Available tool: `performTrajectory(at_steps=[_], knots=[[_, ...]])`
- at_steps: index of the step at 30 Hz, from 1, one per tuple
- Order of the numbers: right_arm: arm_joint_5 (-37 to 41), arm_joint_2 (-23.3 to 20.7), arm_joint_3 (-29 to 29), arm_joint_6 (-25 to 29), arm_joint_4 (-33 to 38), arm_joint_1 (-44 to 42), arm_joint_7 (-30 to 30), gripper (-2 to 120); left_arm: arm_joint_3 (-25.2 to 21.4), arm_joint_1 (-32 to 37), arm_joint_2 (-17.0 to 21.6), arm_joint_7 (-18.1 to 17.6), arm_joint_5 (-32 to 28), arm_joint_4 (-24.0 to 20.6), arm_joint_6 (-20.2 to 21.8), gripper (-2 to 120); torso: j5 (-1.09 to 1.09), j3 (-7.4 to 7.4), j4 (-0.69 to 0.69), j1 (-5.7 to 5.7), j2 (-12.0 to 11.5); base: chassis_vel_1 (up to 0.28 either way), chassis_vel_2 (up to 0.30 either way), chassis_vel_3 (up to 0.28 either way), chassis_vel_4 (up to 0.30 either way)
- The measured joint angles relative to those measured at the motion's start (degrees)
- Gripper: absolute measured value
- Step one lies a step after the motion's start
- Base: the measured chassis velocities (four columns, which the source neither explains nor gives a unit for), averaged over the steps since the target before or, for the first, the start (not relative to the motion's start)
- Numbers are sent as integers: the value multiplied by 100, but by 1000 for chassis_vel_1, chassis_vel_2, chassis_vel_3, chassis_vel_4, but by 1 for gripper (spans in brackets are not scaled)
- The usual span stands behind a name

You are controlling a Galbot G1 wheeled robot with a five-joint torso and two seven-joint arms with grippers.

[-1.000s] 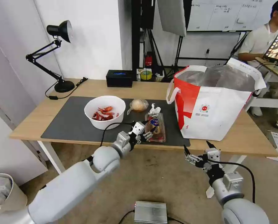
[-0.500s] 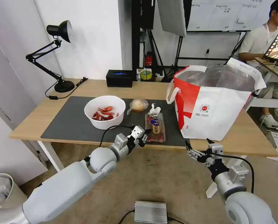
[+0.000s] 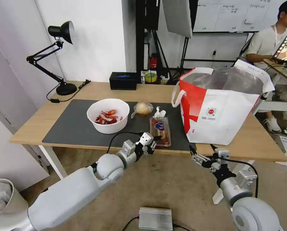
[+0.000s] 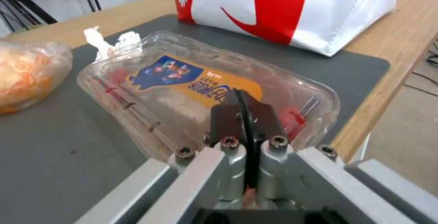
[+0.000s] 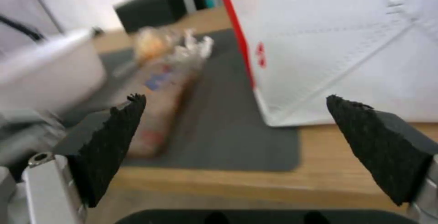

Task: Pick up the trash from the table and place it into the takeout bag.

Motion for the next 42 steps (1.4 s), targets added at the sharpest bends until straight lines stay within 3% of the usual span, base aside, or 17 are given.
performTrajectory(at_steps=[10,23,33,42], knots=[[1914,60,28,48,-84,343,120,100,307,-249,-85,-19,-27,114,-44,0,0,0,-1,0,0,0,0,0,0],[3179,80,-216,-20,-659,1172,399,100,305,-302,15,-79,-149,88,-54,0,0,0,0,0,0,0,0,0,0],[3776,174,-545,-490,-1159,1839,725,100,337,-325,31,-204,-238,78,-61,0,0,0,0,0,0,0,0,0,0],[3840,300,-926,-986,-1686,2581,1044,100,341,-346,71,-208,-254,89,-83,0,0,1,1,0,0,0,0,0,0]])
